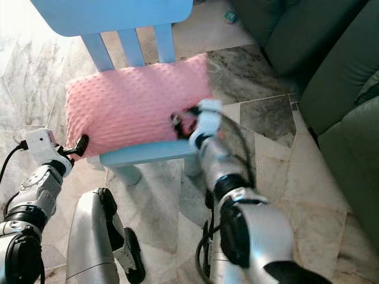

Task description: Move the pillow to the sofa

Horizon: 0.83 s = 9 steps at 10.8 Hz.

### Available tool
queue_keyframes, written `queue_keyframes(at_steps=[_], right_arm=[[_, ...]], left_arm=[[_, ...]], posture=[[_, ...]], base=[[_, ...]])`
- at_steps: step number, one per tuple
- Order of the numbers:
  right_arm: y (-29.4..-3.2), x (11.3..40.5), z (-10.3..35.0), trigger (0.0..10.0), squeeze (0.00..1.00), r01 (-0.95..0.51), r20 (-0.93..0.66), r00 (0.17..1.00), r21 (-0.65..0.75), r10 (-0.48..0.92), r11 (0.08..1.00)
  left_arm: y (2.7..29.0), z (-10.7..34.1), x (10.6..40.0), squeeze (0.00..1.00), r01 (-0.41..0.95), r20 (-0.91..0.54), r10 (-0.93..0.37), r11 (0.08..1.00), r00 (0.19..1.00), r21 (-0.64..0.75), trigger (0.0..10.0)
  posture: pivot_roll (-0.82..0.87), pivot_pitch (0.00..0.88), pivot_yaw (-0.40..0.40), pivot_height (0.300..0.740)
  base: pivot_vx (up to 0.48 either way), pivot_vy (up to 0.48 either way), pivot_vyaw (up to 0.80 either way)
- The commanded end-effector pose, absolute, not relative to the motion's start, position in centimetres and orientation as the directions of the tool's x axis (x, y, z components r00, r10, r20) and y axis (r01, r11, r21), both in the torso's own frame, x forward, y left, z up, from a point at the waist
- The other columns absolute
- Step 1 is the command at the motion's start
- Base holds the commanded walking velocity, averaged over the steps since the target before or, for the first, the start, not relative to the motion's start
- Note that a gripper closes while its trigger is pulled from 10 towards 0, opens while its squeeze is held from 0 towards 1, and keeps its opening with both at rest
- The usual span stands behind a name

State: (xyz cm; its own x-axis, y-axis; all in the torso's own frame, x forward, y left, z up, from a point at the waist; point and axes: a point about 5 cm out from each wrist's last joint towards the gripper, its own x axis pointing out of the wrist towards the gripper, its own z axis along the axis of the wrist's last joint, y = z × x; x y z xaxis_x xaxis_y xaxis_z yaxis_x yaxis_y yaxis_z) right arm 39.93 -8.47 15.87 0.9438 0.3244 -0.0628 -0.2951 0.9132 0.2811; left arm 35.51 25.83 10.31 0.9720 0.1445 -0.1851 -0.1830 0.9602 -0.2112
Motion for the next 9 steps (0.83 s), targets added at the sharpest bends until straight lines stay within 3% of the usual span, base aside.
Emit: queue_keyframes(at_steps=[1,4,9], right_arm=[[-8.8,39.8,15.3,10.0,0.00,-0.267,-0.083,0.948,0.318,0.308,0.910],[-9.6,39.8,14.9,10.0,0.00,-0.217,-0.125,0.958,0.280,0.260,0.935],[-5.2,38.5,13.4,10.0,0.00,-0.339,-0.171,0.906,0.257,0.387,0.905]], left_arm=[[27.4,8.8,34.1,0.00,-0.250,-0.240,0.204,0.951,0.949,-0.183,10.0],[27.3,8.7,34.1,0.00,-0.250,-0.246,0.204,0.953,0.948,-0.173,10.0],[27.6,8.8,33.9,0.00,-0.236,-0.232,0.195,0.958,0.953,-0.163,10.0]], posture=[[0.03,0.478,0.032,0.500],[0.04,0.485,0.033,0.500],[0.10,0.508,0.037,0.500]], base=[[0.000,0.000,0.00],[0.000,0.000,0.00],[0.000,0.000,0.00]])
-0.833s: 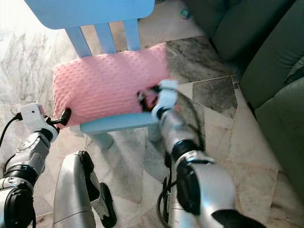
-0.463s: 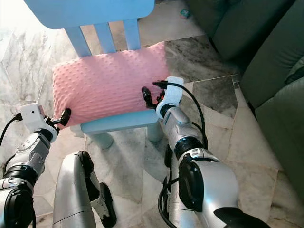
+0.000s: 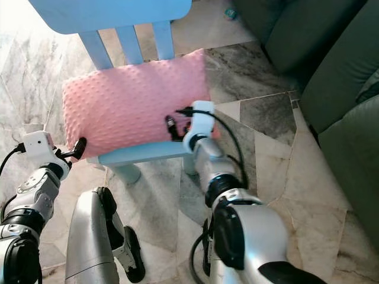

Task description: Move the pillow to the sofa

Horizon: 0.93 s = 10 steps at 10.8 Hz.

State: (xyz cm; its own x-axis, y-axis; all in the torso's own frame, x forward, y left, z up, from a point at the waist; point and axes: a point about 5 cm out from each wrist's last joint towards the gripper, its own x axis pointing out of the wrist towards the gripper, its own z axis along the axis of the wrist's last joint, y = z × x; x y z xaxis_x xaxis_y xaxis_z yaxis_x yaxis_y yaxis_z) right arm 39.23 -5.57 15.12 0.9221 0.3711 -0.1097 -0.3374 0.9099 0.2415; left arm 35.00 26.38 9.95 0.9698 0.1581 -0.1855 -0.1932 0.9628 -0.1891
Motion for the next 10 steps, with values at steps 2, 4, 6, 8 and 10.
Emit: queue_keyframes(at_steps=[2,4,6,8,10], right_arm=[[-4.3,38.2,13.2,2.2,0.00,-0.362,-0.177,0.894,0.257,0.412,0.896],[-4.0,38.0,13.0,0.0,0.00,-0.370,-0.177,0.889,0.264,0.422,0.890],[-4.1,37.9,12.7,0.0,0.00,-0.379,-0.182,0.884,0.257,0.429,0.889],[-4.4,37.7,12.1,0.0,0.00,-0.392,-0.200,0.877,0.226,0.437,0.892],[-4.8,37.6,11.8,0.0,0.00,-0.389,-0.212,0.878,0.209,0.430,0.897]], left_arm=[[27.7,8.8,33.7,0.00,-0.232,-0.213,0.195,0.958,0.957,-0.166,9.0],[27.7,8.8,33.6,0.00,-0.230,-0.196,0.196,0.959,0.961,-0.168,0.0],[27.6,8.7,33.6,0.00,-0.231,-0.198,0.197,0.958,0.960,-0.169,0.0],[27.6,8.2,33.4,0.00,-0.260,-0.212,0.210,0.935,0.954,-0.243,0.0],[27.6,7.8,33.1,0.00,-0.270,-0.227,0.206,0.914,0.952,-0.304,0.0]], posture=[[0.11,0.518,0.038,0.500],[0.11,0.519,0.038,0.500],[0.11,0.516,0.037,0.500],[0.10,0.516,0.036,0.500],[0.09,0.519,0.038,0.500]], base=[[0.000,0.000,0.00],[0.000,0.000,0.00],[0.000,0.000,0.00],[0.000,0.000,0.00],[0.000,0.000,0.00]])
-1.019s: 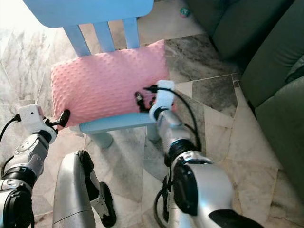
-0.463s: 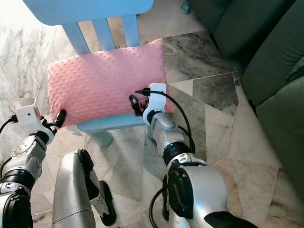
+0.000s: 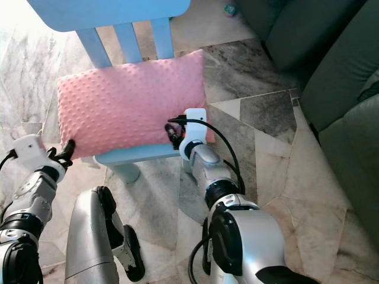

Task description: Move the pillow to the sofa

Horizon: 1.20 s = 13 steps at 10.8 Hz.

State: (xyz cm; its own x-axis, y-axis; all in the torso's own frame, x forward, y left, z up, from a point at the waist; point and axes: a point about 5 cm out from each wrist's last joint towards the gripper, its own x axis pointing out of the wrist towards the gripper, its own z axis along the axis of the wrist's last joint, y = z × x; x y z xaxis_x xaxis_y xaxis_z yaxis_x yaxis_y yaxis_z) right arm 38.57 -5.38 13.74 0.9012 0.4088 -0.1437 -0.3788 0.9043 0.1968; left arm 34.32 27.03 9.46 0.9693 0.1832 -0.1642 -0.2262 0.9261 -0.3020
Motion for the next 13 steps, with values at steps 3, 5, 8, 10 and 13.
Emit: queue_keyframes(at_steps=[3,5,8,10,13], right_arm=[[-5.0,37.5,11.5,0.0,0.00,-0.392,-0.222,0.877,0.186,0.427,0.901],[-5.2,37.5,11.3,0.0,0.00,-0.391,-0.226,0.877,0.174,0.423,0.904],[-5.6,37.5,11.3,0.0,0.00,-0.384,-0.228,0.882,0.163,0.413,0.909],[-5.6,37.7,11.6,0.0,0.00,-0.390,-0.218,0.883,0.152,0.416,0.908],[-6.3,37.9,11.8,0.0,0.00,-0.390,-0.211,0.887,0.131,0.410,0.912]], left_arm=[[27.1,7.8,33.4,0.00,-0.244,-0.225,0.177,0.917,0.958,-0.316,0.0],[27.2,8.5,33.7,0.00,-0.241,-0.183,0.192,0.922,0.964,-0.302,0.0],[26.9,10.2,34.4,1.00,-0.206,-0.096,0.188,0.945,0.978,-0.253,10.0],[26.6,10.5,34.6,1.00,-0.185,-0.075,0.169,0.921,0.983,-0.344,10.0],[26.2,11.2,35.5,1.00,-0.151,-0.075,0.130,0.865,0.989,-0.479,10.0]], posture=[[0.09,0.518,0.041,0.500],[0.09,0.513,0.045,0.500],[0.09,0.498,0.047,0.500],[0.08,0.490,0.044,0.500],[0.05,0.486,0.046,0.500]], base=[[0.000,0.000,0.00],[0.000,0.000,0.00],[0.000,0.000,0.00],[0.000,0.000,0.00],[0.000,0.000,0.00]])
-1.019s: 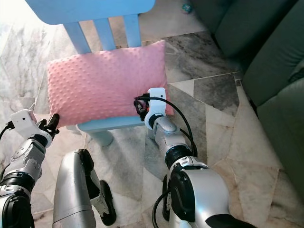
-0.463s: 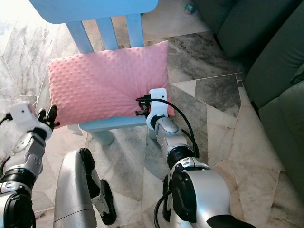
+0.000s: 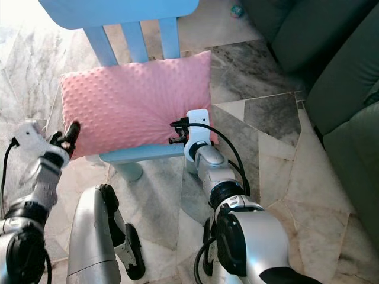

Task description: Move the pillow to the sofa

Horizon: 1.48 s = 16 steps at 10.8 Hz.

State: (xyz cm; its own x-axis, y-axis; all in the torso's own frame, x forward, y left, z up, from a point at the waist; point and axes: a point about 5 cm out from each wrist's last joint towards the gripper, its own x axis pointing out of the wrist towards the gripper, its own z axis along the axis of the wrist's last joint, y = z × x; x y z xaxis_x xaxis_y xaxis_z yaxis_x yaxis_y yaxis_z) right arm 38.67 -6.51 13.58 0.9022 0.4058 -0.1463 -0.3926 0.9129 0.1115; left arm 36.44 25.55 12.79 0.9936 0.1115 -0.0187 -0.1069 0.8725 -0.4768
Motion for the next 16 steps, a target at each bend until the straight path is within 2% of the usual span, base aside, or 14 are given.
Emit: queue_keyframes(at_steps=[1,4,7,10,11,14,15,16], right_arm=[[-6.4,37.9,11.7,0.0,0.00,-0.387,-0.212,0.889,0.126,0.406,0.913],[-6.1,37.9,11.9,0.0,0.00,-0.400,-0.204,0.885,0.124,0.417,0.908],[-5.8,37.9,12.4,0.0,0.00,-0.436,-0.173,0.875,0.129,0.453,0.891],[-6.9,37.6,11.7,0.0,0.00,-0.451,-0.160,0.868,0.139,0.469,0.882],[-7.6,37.4,11.0,0.0,0.00,-0.445,-0.172,0.869,0.138,0.464,0.885],[-8.4,36.9,10.0,0.0,0.00,-0.436,-0.187,0.869,0.146,0.458,0.888],[-8.4,36.8,9.8,0.0,0.00,-0.436,-0.187,0.868,0.154,0.459,0.887],[-8.2,36.7,9.8,0.0,0.00,-0.438,-0.185,0.867,0.160,0.463,0.885]], left_arm=[[25.7,11.7,36.0,1.00,-0.127,-0.055,0.115,0.839,0.992,-0.530,10.0],[25.4,11.7,36.3,1.00,-0.138,-0.074,0.116,0.817,0.990,-0.560,10.0],[25.5,10.2,35.8,1.00,-0.182,-0.160,0.109,0.807,0.981,-0.562,10.0],[25.1,10.8,36.3,0.98,-0.173,-0.154,0.103,0.810,0.983,-0.560,10.0],[24.4,10.9,36.7,0.00,-0.157,-0.172,0.074,0.828,0.982,-0.538,10.0],[23.0,10.4,36.8,0.00,-0.111,-0.236,0.003,0.889,0.972,-0.445,10.0],[22.3,9.7,36.6,0.00,-0.062,-0.269,-0.051,0.917,0.962,-0.395,0.5],[21.5,8.9,36.4,0.00,-0.020,-0.301,-0.096,0.932,0.949,-0.362,0.0]], posture=[[0.05,0.496,0.047,0.500],[0.04,0.488,0.046,0.500],[-0.01,0.506,0.036,0.500],[-0.07,0.521,0.039,0.500],[-0.09,0.527,0.043,0.500],[-0.10,0.534,0.047,0.500],[-0.10,0.533,0.047,0.500],[-0.10,0.533,0.047,0.500]], base=[[0.000,0.000,0.00],[0.000,0.000,0.00],[0.000,0.000,0.00],[0.000,0.000,0.00],[0.000,0.000,0.00],[0.000,0.000,0.00],[0.000,0.000,0.00],[0.000,0.000,0.00]])
